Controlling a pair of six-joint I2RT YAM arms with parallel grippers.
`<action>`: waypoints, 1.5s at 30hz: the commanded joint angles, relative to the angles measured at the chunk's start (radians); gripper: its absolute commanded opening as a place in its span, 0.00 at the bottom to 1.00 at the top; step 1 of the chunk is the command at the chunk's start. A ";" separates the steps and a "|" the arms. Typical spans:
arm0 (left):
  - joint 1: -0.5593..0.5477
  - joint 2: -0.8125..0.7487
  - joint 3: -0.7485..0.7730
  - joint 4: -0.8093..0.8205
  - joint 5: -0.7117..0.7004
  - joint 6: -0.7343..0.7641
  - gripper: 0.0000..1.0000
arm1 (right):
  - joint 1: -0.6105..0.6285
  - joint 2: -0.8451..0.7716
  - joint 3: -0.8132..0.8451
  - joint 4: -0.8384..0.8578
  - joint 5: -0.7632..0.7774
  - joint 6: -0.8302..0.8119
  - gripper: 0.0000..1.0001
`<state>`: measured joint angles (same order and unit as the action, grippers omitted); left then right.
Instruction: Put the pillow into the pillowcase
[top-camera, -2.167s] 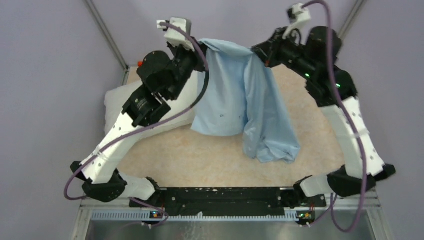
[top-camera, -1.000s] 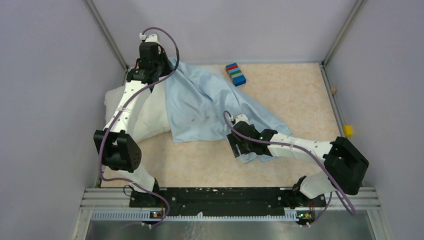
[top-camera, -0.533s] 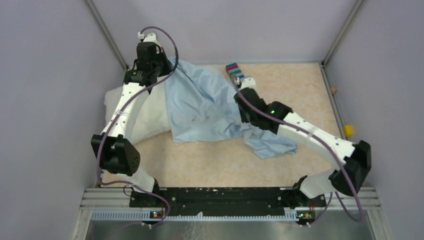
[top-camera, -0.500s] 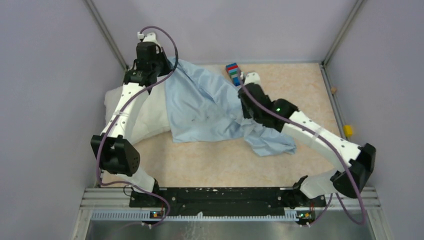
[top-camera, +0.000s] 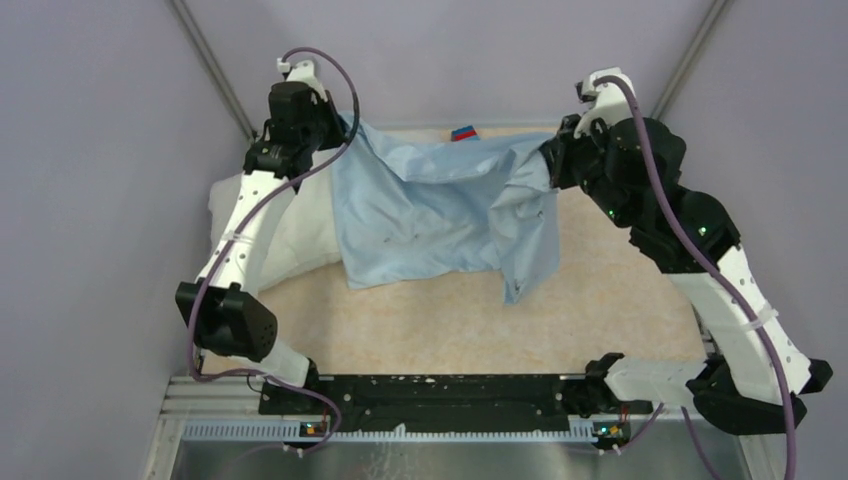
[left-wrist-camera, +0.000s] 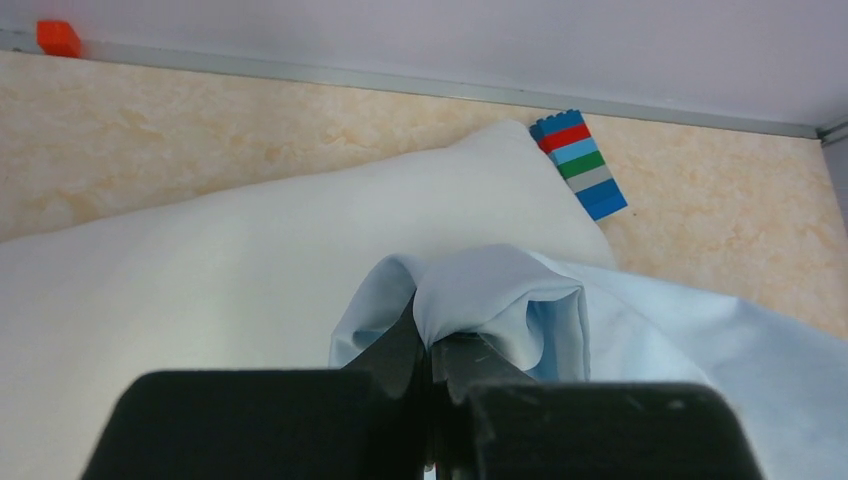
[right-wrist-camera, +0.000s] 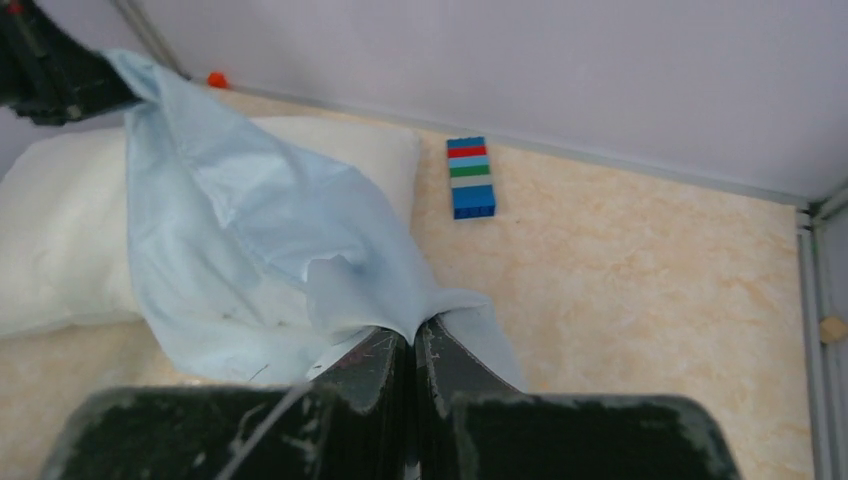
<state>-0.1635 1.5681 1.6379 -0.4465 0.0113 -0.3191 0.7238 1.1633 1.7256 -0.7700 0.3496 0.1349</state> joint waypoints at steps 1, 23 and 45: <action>-0.014 -0.107 0.010 0.081 0.060 0.013 0.00 | 0.000 0.002 0.116 -0.011 0.248 -0.025 0.00; -0.997 0.164 0.342 0.048 0.558 0.291 0.00 | -0.631 0.639 0.874 0.239 -0.412 0.325 0.00; -0.780 -0.548 -0.162 0.034 -0.722 0.075 0.92 | 0.062 0.611 -0.045 0.761 -0.848 0.447 0.00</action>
<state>-1.0164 0.9878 1.4681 -0.3569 -0.4629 -0.2592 0.7071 1.8957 1.7985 -0.1711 -0.4946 0.5865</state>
